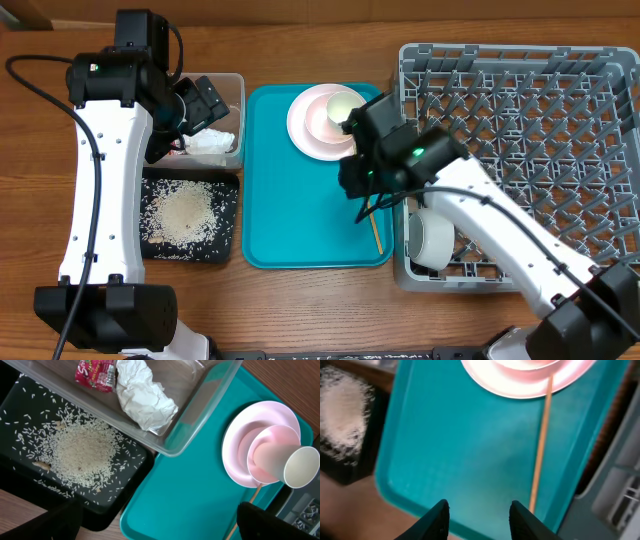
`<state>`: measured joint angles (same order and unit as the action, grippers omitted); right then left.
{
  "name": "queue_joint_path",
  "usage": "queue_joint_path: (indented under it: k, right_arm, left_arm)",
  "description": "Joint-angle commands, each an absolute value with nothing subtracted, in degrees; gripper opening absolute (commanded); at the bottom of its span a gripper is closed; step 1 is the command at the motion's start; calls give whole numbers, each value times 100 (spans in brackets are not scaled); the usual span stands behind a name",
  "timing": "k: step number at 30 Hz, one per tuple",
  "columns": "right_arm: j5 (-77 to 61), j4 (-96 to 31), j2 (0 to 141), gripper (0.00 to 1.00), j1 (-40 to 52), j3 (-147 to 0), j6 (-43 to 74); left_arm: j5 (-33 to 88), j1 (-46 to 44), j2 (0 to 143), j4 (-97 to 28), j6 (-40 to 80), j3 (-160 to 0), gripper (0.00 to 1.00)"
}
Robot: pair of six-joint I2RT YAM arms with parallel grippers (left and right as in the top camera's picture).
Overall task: Sort waste into correct bins and load items into the dishwasher
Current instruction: 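Open the right gripper and move it back to the teal tray, then position the right gripper over the remaining chopstick on the tray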
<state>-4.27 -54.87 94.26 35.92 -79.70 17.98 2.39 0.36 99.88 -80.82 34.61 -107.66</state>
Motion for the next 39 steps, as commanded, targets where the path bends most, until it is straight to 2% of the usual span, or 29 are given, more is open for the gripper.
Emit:
queue_joint_path:
  k: [1, 23, 39]
  right_arm:
    - [738, -5358, 9397, 42, 3789, -7771, 2357]
    - [816, -2714, 9485, 41, 3820, -5675, 2383]
    - [1031, -2209, 10331, 41, 3820, -5557, 2388]
  left_arm:
    - [242, -3, 9946, -8077, 3472, -10849, 100]
    - [242, -3, 9946, -8077, 3472, -10849, 100]
    - [242, -3, 9946, -8077, 3472, -10849, 100]
